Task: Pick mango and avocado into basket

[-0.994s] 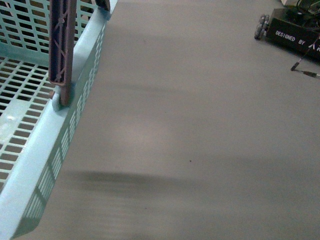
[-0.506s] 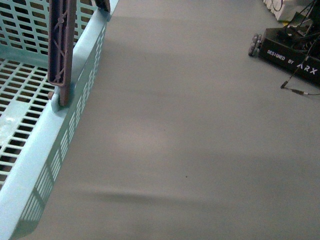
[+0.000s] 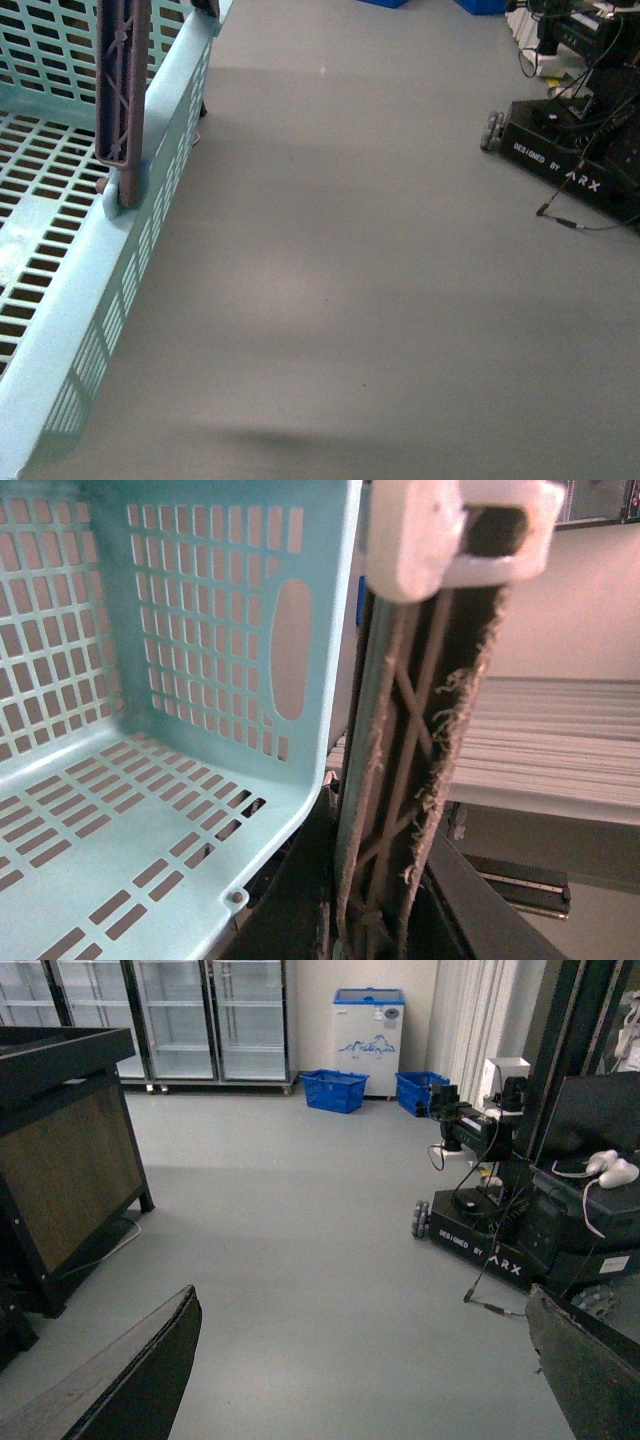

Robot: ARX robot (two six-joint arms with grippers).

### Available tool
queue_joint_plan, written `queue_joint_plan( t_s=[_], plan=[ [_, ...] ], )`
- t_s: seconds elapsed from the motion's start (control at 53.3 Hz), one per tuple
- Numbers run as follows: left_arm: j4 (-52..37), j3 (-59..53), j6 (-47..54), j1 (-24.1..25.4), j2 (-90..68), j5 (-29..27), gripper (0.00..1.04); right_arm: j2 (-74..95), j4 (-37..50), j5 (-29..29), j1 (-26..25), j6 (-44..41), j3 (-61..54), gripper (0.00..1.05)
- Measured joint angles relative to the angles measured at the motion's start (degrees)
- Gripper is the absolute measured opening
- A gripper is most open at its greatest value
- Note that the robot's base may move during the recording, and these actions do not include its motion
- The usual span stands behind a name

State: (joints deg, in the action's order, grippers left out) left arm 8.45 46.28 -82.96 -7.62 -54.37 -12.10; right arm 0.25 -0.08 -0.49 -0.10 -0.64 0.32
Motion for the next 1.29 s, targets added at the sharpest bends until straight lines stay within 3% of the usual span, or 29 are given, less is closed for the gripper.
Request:
queue_joint_plan(
  t_s=[1.294],
  plan=[
    [0.04,0.13,-0.02,0.0,0.15,0.02,0.13,0.0,0.0,0.04,0.02,0.0,0.0,0.97]
  ],
)
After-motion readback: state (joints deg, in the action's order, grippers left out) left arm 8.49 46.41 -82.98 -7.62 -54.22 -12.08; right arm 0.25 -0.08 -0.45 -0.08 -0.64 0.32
